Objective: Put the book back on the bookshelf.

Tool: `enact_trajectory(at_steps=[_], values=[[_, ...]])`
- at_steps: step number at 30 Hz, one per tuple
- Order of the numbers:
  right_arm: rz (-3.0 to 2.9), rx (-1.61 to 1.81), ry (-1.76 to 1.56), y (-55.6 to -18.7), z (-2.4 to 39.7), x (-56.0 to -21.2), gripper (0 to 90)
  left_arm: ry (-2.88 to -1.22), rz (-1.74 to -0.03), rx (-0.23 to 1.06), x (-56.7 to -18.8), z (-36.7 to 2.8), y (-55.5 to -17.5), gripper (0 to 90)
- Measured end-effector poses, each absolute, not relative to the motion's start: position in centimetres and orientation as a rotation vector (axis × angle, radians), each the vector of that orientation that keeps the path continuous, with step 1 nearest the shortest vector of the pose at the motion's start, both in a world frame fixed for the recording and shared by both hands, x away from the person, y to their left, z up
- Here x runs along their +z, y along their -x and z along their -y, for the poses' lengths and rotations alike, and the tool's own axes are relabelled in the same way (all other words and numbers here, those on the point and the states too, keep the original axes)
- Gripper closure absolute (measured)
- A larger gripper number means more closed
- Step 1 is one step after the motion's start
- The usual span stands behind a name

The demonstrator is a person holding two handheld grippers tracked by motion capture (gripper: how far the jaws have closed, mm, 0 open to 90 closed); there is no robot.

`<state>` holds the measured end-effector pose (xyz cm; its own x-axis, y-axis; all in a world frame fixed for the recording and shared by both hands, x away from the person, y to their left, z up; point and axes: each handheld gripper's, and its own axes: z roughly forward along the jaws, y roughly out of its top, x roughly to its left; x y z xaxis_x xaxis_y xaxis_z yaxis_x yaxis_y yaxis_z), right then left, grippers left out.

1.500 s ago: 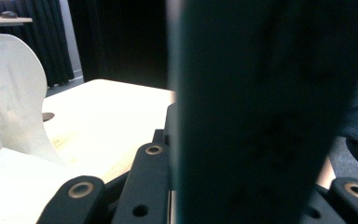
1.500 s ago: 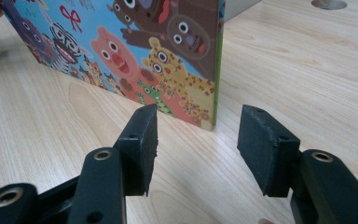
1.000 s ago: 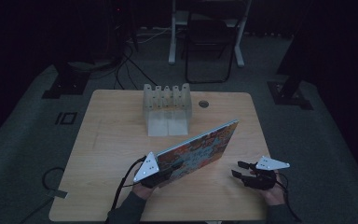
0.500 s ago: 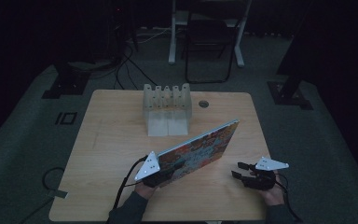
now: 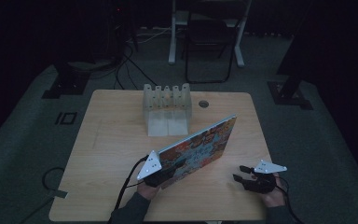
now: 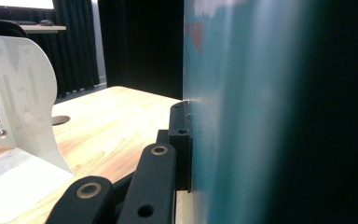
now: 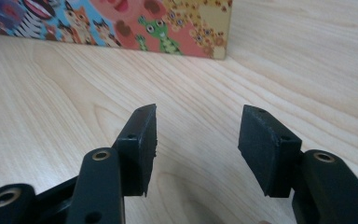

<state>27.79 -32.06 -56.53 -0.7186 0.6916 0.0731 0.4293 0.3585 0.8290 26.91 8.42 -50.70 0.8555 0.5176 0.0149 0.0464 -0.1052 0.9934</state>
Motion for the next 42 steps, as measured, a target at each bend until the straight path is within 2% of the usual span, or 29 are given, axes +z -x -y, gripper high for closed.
enact_trajectory(at_steps=[21,42], values=[[-2.388,1.141,-1.008,-28.0,31.3,-57.3,41.2,-1.648,-0.484,0.394,-49.8,-8.2,-27.3,81.2],[-2.403,1.154,-0.998,-28.0,31.3,-57.3,39.3,-1.656,-0.485,0.373,-49.2,-7.9,-27.3,81.3]])
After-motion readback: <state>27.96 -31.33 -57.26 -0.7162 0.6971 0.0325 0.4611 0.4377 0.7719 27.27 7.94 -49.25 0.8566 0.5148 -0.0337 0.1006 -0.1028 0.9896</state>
